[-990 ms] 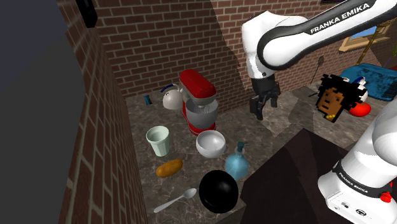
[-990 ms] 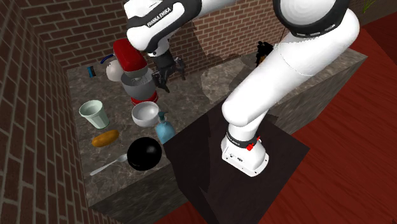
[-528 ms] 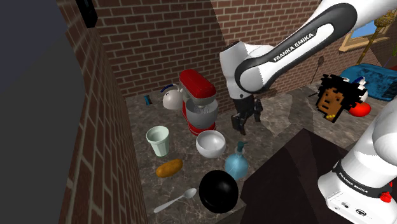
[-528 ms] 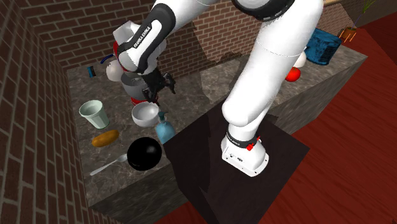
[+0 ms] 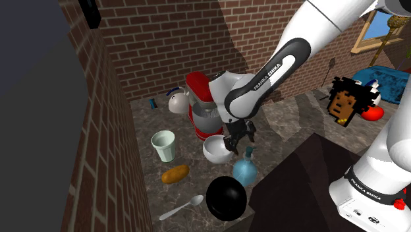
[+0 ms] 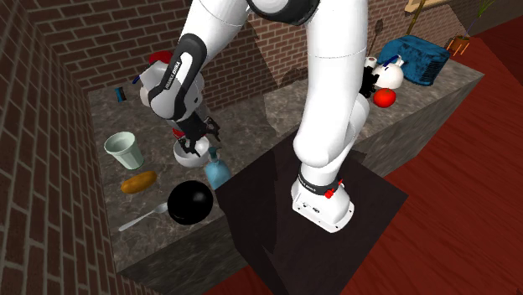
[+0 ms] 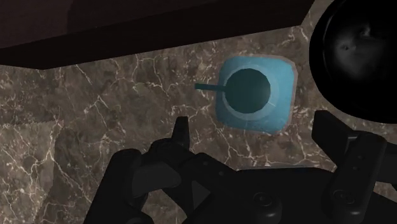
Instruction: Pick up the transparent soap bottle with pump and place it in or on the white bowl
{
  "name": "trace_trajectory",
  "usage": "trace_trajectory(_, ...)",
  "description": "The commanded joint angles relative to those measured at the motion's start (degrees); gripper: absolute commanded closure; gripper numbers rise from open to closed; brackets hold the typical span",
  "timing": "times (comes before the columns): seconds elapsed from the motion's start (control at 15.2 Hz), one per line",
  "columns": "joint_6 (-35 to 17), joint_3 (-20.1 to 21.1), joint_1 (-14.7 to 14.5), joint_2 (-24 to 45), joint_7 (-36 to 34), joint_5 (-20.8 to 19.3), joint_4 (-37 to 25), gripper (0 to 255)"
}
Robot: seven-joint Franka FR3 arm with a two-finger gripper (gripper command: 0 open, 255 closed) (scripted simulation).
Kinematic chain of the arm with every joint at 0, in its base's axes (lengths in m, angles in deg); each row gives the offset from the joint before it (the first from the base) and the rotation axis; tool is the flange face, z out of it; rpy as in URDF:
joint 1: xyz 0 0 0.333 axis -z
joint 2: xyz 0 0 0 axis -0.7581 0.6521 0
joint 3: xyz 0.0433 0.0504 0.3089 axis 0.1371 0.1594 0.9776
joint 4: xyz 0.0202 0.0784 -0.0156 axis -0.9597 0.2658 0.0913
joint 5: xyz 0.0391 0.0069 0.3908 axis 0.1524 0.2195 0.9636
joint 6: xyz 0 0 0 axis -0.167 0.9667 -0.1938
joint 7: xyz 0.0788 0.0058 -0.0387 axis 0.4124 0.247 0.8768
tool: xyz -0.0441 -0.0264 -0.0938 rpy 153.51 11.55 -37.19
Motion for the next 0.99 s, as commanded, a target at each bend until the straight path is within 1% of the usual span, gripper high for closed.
trace_trajectory(0.0, -1.3, -0.1, -0.4, 1.8, -1.1, -0.5, -0.2, 0)
trace_trajectory(0.4, -6.4, -0.8, -0.7, 4.5, -2.2, -2.2, 2.4, 0)
trace_trajectory(0.92, -6.4, -0.8, -0.7, 4.5, -2.2, -2.2, 2.4, 0)
